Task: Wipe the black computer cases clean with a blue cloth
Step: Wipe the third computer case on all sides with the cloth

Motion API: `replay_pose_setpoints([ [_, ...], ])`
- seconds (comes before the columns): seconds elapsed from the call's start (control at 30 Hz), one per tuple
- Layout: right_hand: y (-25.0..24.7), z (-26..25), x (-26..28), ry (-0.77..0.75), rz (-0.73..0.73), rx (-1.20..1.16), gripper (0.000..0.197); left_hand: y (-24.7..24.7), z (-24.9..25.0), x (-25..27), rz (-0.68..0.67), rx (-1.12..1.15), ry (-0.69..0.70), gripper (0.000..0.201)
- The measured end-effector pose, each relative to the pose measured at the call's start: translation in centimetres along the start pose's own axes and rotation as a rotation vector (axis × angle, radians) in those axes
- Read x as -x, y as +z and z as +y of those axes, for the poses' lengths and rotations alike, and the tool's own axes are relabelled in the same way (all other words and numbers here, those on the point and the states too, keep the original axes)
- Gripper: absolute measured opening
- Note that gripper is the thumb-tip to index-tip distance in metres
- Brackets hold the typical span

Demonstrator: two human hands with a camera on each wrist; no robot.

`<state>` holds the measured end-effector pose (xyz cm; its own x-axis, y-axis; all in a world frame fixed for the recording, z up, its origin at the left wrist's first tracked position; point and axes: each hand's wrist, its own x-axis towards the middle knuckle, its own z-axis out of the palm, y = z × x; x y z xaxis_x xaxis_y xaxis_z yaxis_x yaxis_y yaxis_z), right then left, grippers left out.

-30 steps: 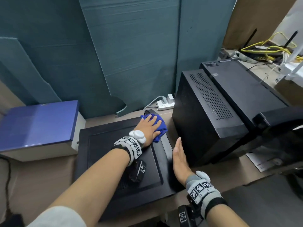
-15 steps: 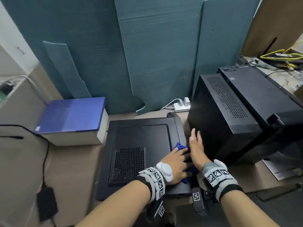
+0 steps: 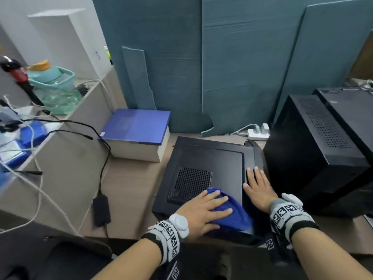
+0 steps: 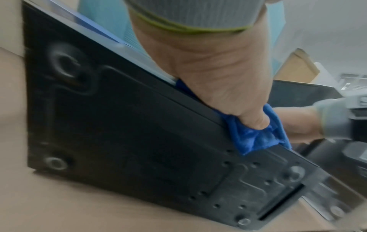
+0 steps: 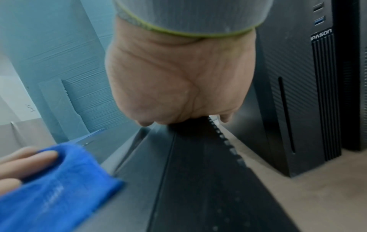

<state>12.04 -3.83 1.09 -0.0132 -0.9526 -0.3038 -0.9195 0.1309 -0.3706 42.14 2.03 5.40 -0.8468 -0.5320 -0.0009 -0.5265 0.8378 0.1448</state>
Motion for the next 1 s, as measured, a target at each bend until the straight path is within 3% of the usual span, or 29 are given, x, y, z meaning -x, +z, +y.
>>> replay_pose_setpoints([
  [0.07,0.1,0.5,-0.8,0.037,-0.046,0.005,0.097,-0.2,-1.7,1.9,-0.018,-0.018,-0.088,0.06],
  [0.2,-1.6,-1.6,0.8,0.081,-0.136,0.001,0.072,-0.6,-4.3,5.0,-0.035,0.005,-0.364,0.065],
  [0.27,-2.0,-2.4,1.4,0.07,-0.152,0.017,0.071,-0.6,-5.6,5.7,-0.034,0.08,-0.544,0.069],
  [0.37,-1.9,-2.3,1.4,0.054,-0.162,0.02,0.073,-0.9,-7.3,4.6,-0.025,0.176,-0.787,0.064],
  [0.5,-1.5,-2.6,1.4,0.051,-0.143,0.042,0.075,-1.7,-7.9,1.0,-0.021,0.199,-0.943,0.061],
  [0.6,-1.3,-2.8,0.9,0.051,-0.143,0.034,0.074,-2.2,-7.4,-2.0,-0.029,0.106,-0.956,0.061],
  [0.83,-2.3,-2.6,1.6,0.06,-0.145,0.046,0.068,-1.4,-3.0,-10.2,-0.111,-0.027,-0.621,0.062],
  [1.0,-1.9,-2.5,1.7,0.037,-0.151,0.058,0.066,-1.4,-3.1,-11.6,-0.147,-0.032,-0.435,0.062],
])
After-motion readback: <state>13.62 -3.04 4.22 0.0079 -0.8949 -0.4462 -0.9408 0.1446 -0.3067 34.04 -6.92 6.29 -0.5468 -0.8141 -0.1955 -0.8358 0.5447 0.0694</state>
